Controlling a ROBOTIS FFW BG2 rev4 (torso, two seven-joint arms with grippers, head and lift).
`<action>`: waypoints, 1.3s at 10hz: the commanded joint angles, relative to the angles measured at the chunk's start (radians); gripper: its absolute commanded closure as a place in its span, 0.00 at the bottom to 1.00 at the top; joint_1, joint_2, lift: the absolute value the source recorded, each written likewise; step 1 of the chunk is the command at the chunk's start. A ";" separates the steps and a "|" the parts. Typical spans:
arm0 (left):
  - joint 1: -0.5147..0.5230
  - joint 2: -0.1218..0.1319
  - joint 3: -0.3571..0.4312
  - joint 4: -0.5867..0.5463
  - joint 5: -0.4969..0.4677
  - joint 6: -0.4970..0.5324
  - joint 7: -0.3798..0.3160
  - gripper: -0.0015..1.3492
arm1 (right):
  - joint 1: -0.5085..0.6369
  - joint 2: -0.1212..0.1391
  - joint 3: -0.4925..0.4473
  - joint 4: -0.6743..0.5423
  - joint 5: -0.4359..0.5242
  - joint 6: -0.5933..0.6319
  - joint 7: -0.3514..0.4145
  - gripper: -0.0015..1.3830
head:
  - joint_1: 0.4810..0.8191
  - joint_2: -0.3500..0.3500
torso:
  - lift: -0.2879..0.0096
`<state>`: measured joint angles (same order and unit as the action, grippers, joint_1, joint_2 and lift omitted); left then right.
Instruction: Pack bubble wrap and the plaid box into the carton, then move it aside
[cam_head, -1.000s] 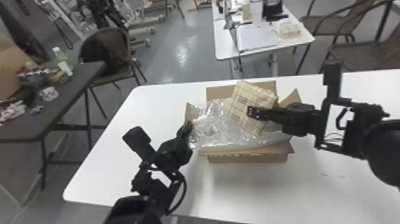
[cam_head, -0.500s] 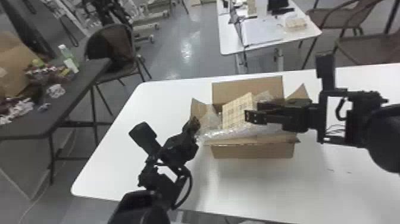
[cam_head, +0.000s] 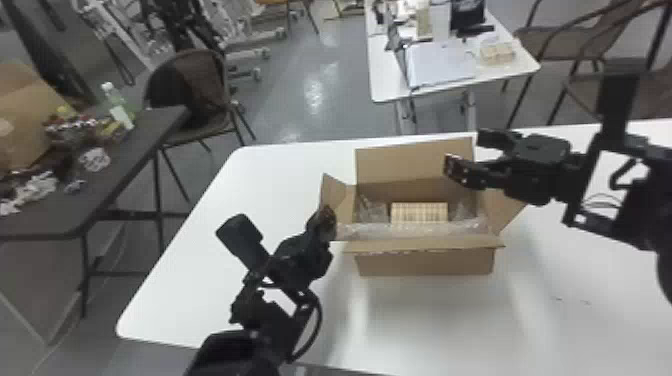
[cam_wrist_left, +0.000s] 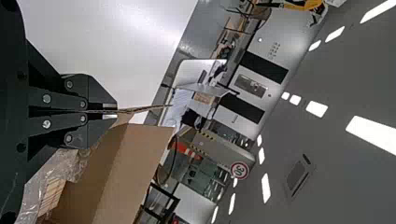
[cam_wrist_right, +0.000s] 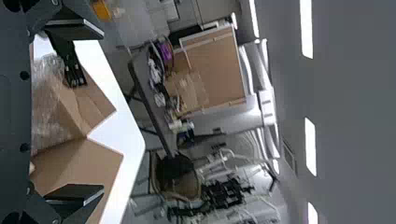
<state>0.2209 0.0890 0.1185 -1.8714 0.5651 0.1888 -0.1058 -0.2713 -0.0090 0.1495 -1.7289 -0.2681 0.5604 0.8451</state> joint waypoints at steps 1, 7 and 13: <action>0.003 -0.002 0.006 0.000 -0.001 -0.005 0.000 0.90 | 0.149 -0.009 -0.114 -0.126 0.089 -0.056 -0.064 0.10 | 0.44 0.94 | 0.41; 0.078 -0.014 0.027 -0.002 -0.042 -0.201 0.152 0.90 | 0.558 0.010 -0.426 -0.227 0.158 -0.241 -0.113 0.10 | 0.63 0.66 | 0.41; 0.008 -0.034 0.050 0.196 -0.287 -0.608 0.787 0.90 | 0.517 0.010 -0.406 -0.213 0.158 -0.203 -0.066 0.10 | 0.63 0.89 | 0.41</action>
<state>0.2403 0.0551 0.1596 -1.6945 0.2907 -0.4001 0.6776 0.2514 -0.0015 -0.2596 -1.9457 -0.1111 0.3536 0.7793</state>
